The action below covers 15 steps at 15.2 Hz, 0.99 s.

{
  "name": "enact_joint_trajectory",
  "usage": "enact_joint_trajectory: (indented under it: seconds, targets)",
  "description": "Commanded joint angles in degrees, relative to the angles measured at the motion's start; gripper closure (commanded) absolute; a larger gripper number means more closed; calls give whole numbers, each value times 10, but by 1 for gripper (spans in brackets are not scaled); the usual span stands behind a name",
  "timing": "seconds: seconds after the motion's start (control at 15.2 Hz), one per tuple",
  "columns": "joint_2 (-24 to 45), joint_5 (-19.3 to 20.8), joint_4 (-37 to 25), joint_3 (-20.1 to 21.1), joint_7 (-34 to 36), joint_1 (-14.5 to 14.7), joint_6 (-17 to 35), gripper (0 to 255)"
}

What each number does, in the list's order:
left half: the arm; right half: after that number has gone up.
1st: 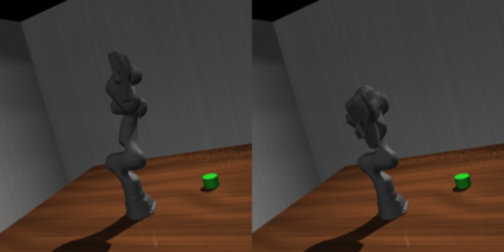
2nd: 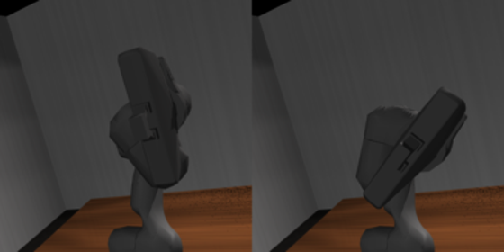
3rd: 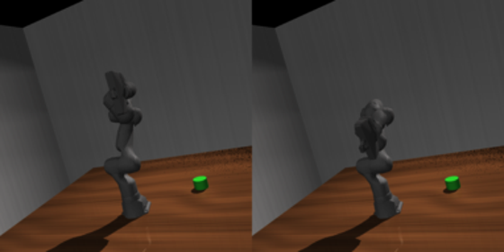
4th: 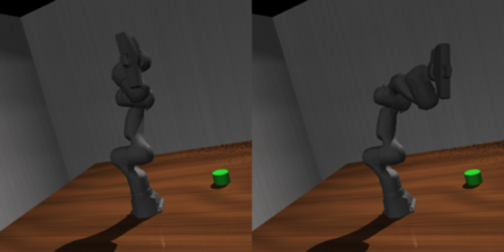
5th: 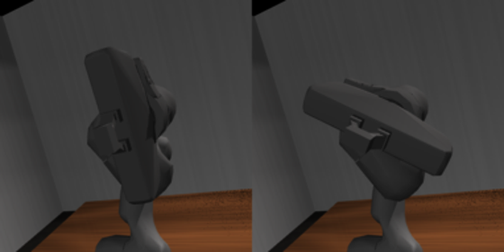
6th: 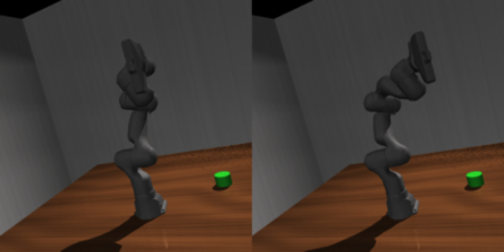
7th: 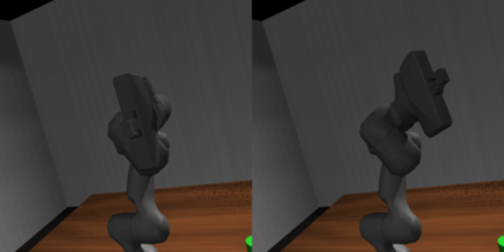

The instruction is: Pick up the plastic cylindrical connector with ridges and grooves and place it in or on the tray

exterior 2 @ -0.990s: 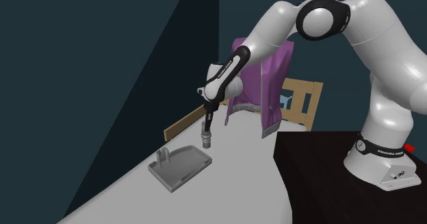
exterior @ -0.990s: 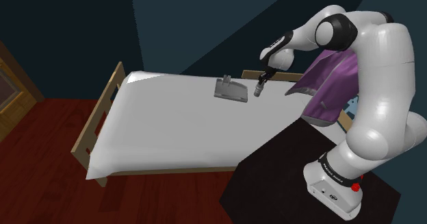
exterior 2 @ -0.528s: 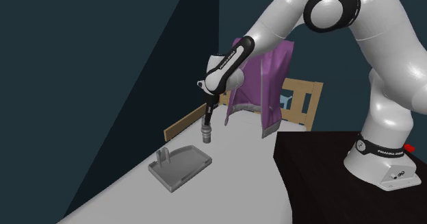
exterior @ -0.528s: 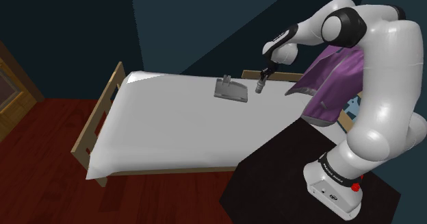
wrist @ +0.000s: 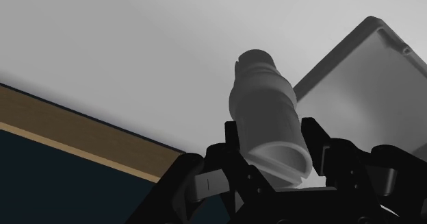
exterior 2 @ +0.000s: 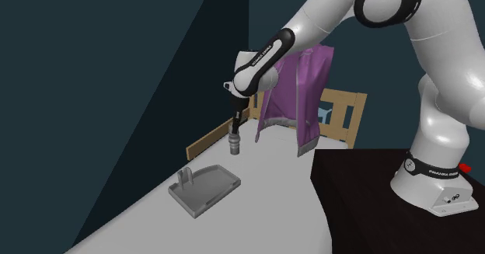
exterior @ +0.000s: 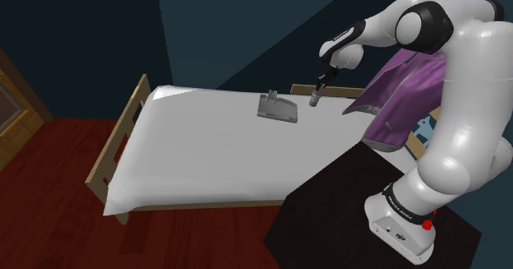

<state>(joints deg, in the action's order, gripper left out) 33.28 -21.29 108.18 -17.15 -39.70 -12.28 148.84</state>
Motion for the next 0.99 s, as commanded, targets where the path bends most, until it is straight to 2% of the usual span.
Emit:
enact_joint_trajectory:
  seconds: [0.0,0.92]
  targets:
    - [-11,6,2,-5,5,4,-9,255]
    - [-80,46,-3,-34,35,25,-80,255]
